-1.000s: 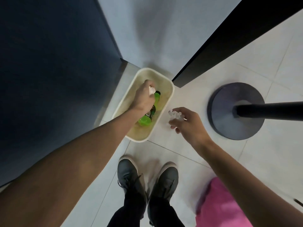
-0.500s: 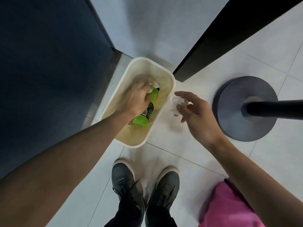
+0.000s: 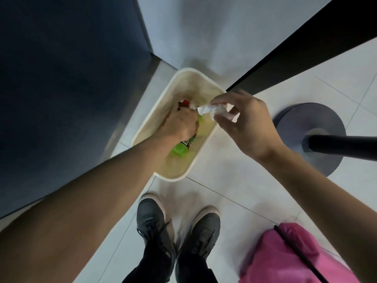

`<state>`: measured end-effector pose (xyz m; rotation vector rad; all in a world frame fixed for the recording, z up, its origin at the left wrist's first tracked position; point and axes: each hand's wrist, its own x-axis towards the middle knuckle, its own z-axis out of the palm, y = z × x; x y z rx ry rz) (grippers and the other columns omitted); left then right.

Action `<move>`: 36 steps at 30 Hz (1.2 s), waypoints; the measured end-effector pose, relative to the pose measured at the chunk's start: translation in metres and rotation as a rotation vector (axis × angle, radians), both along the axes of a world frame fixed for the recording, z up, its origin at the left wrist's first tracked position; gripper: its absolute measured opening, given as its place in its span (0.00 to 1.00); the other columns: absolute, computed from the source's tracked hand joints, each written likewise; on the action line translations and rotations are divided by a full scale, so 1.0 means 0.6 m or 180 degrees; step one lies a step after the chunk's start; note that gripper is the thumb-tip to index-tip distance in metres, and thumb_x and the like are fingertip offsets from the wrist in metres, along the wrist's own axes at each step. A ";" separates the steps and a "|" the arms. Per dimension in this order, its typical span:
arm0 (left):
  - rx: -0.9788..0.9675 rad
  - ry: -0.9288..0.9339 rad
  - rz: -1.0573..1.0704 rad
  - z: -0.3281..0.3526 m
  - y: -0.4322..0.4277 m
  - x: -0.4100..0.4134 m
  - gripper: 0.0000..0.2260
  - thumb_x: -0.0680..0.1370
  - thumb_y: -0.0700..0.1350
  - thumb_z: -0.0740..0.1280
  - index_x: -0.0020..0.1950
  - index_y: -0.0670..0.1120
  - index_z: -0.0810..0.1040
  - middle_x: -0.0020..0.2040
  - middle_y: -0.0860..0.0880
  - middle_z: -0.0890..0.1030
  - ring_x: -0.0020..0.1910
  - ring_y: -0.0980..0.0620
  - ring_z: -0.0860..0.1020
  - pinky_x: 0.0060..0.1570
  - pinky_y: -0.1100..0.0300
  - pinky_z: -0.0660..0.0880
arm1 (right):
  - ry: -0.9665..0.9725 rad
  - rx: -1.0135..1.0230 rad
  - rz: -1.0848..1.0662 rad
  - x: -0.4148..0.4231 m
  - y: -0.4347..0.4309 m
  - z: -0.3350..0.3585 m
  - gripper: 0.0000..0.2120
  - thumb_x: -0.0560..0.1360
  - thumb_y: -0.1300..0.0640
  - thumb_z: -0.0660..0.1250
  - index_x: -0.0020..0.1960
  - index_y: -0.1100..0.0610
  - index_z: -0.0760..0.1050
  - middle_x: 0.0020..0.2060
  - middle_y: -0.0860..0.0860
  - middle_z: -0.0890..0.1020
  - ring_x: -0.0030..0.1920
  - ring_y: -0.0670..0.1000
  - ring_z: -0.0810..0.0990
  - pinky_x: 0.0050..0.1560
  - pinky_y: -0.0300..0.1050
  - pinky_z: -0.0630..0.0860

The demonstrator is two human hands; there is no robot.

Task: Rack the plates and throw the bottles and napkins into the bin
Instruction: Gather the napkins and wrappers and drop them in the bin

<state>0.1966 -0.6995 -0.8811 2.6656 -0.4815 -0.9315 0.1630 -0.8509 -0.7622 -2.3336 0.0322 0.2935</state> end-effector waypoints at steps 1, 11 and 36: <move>-0.0100 -0.0088 0.0040 0.007 0.010 -0.005 0.11 0.81 0.43 0.58 0.59 0.41 0.76 0.57 0.42 0.79 0.56 0.41 0.77 0.54 0.53 0.71 | -0.0049 -0.0150 0.0224 0.012 0.005 -0.001 0.12 0.74 0.61 0.68 0.55 0.52 0.81 0.48 0.50 0.79 0.42 0.48 0.76 0.44 0.44 0.76; -0.0774 0.0170 0.0753 0.056 0.095 -0.092 0.17 0.76 0.37 0.64 0.65 0.41 0.79 0.63 0.43 0.80 0.63 0.43 0.75 0.62 0.50 0.72 | 0.1087 -0.1608 0.1407 0.116 0.077 -0.042 0.33 0.76 0.63 0.65 0.77 0.50 0.59 0.70 0.57 0.67 0.68 0.61 0.71 0.63 0.51 0.71; -0.1563 0.1047 0.2629 0.596 0.143 -0.274 0.11 0.74 0.33 0.65 0.45 0.48 0.82 0.41 0.48 0.84 0.42 0.51 0.81 0.54 0.53 0.78 | 0.1298 -0.0472 0.1468 -0.157 0.084 0.447 0.13 0.77 0.62 0.62 0.59 0.58 0.79 0.55 0.55 0.80 0.55 0.56 0.79 0.57 0.45 0.73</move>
